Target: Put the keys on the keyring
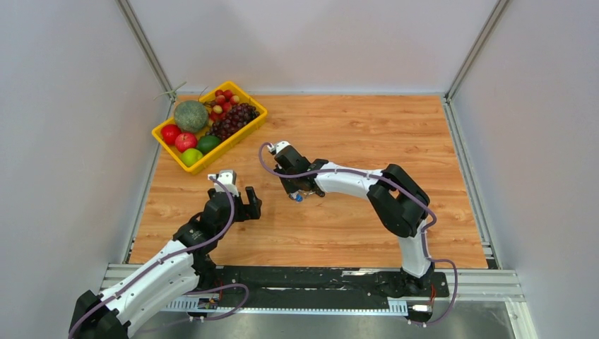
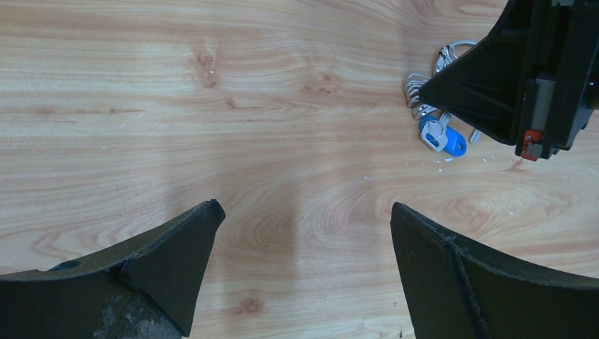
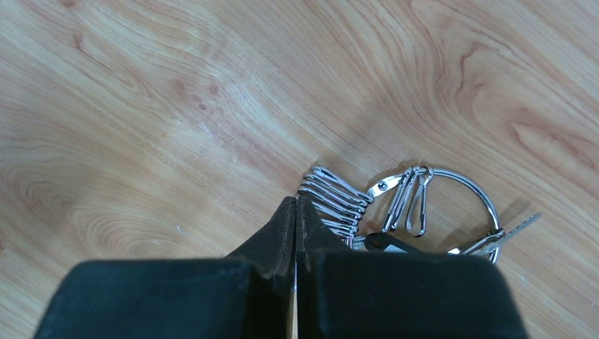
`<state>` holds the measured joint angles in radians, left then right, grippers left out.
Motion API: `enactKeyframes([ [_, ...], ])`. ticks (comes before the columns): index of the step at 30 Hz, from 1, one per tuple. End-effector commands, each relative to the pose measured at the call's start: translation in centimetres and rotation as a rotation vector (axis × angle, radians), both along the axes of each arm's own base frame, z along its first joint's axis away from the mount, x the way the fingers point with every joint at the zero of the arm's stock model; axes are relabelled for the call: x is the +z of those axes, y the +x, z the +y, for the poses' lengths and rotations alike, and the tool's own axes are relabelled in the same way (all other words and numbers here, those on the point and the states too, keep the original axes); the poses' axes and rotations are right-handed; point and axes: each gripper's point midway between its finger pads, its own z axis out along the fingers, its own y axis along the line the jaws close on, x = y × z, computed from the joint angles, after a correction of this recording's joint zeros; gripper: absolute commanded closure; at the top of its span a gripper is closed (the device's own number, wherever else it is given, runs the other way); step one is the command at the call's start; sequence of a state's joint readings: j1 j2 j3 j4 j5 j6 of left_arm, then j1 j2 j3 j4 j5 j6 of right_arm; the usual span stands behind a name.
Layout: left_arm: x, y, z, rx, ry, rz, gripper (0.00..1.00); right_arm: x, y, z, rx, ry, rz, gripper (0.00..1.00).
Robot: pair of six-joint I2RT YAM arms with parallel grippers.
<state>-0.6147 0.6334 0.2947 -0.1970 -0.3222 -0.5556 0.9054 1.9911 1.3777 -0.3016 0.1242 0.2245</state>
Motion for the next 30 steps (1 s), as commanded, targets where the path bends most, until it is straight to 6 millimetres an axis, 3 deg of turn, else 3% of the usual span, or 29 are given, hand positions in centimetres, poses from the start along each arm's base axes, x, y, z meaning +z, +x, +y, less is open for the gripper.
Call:
enactKeyframes([
  [1, 0.5, 0.3, -0.2, -0.005, -0.014, -0.023, 0.00, 0.7, 1.2, 0.9, -0.031, 0.031, -0.020, 1.00],
  [8, 0.5, 0.3, -0.2, -0.003, -0.014, -0.023, 0.00, -0.6, 1.4, 0.6, -0.054, 0.015, 0.005, 0.98],
  [17, 0.3, 0.4, -0.2, -0.005, -0.010, -0.019, 0.00, -1.7, 2.4, -0.6, -0.097, 0.007, 0.028, 0.66],
  [23, 0.3, 0.4, -0.3, -0.007, -0.010, -0.017, 0.00, -1.6, 2.7, -1.6, -0.125, -0.016, 0.009, 0.37],
  [30, 0.3, 0.3, -0.3, -0.010, -0.008, -0.014, 0.00, -1.5, 1.6, -3.1, -0.155, -0.020, 0.021, 0.32],
])
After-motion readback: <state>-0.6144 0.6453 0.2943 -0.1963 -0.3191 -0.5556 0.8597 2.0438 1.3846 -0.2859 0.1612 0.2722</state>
